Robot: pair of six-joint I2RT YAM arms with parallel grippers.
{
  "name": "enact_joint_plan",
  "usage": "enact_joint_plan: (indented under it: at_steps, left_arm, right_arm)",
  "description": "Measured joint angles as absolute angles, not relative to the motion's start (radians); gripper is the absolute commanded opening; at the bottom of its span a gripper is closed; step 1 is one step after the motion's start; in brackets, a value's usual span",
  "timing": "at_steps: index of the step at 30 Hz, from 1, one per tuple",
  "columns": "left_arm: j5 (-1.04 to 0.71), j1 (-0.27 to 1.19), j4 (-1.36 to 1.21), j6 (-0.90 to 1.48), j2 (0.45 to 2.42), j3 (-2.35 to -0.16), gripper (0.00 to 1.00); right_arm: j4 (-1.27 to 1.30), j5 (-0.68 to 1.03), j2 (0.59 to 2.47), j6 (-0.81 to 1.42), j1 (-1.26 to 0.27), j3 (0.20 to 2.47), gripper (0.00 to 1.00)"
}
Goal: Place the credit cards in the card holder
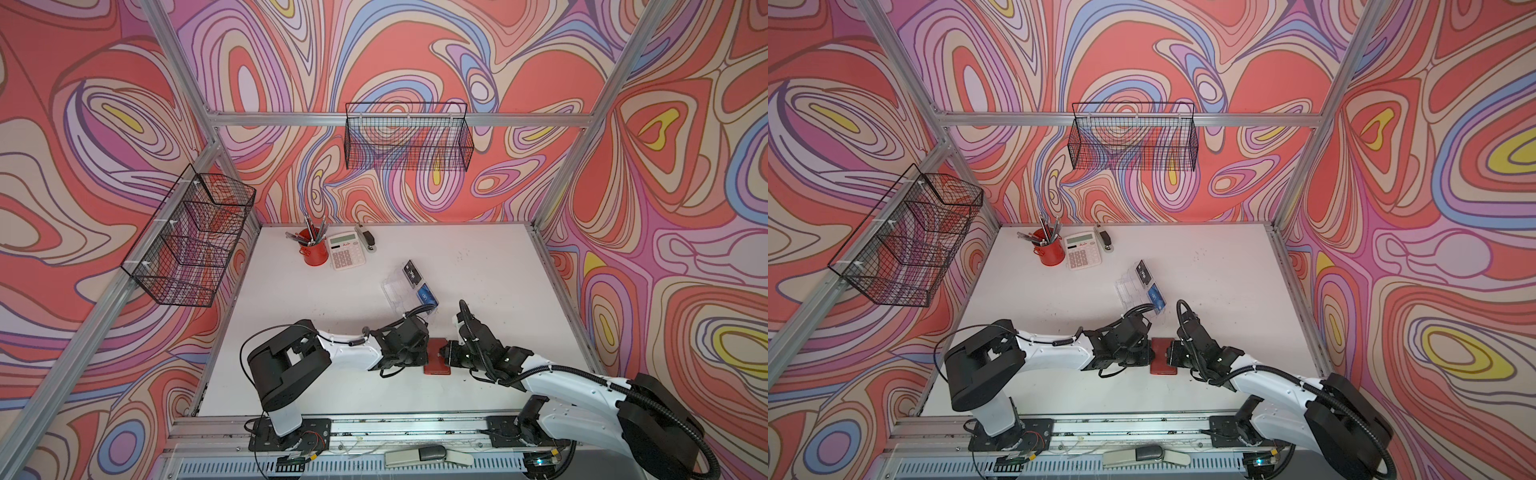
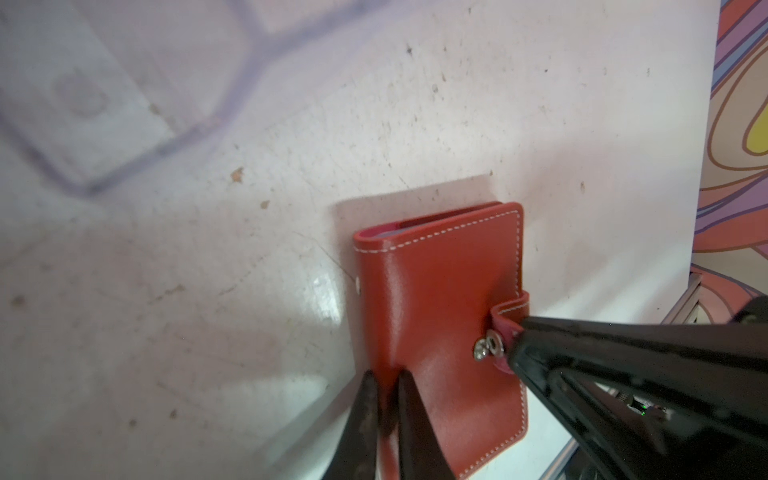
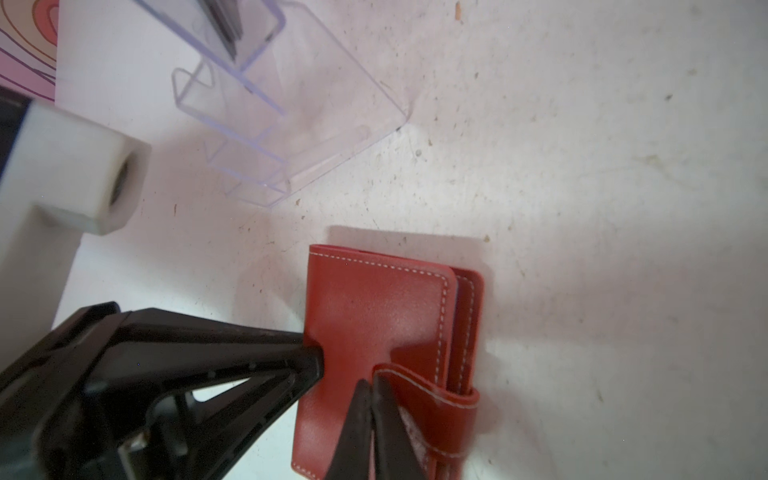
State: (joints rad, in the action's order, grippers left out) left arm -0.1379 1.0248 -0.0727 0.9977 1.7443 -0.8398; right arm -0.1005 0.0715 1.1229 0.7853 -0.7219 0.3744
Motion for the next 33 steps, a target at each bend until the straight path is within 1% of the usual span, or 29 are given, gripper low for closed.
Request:
enact_joint_plan:
  at_steps: [15,33]
  left_arm:
    - [-0.138,1.025,-0.071,0.995,1.744,-0.843,0.11]
    - [-0.138,1.026,-0.071,0.995,1.751,-0.85,0.11]
  right_arm:
    - [-0.104,0.072,1.181,0.761,-0.722,0.409,0.0]
    - [-0.184,0.081,1.146,0.732,-0.722,0.421,0.0]
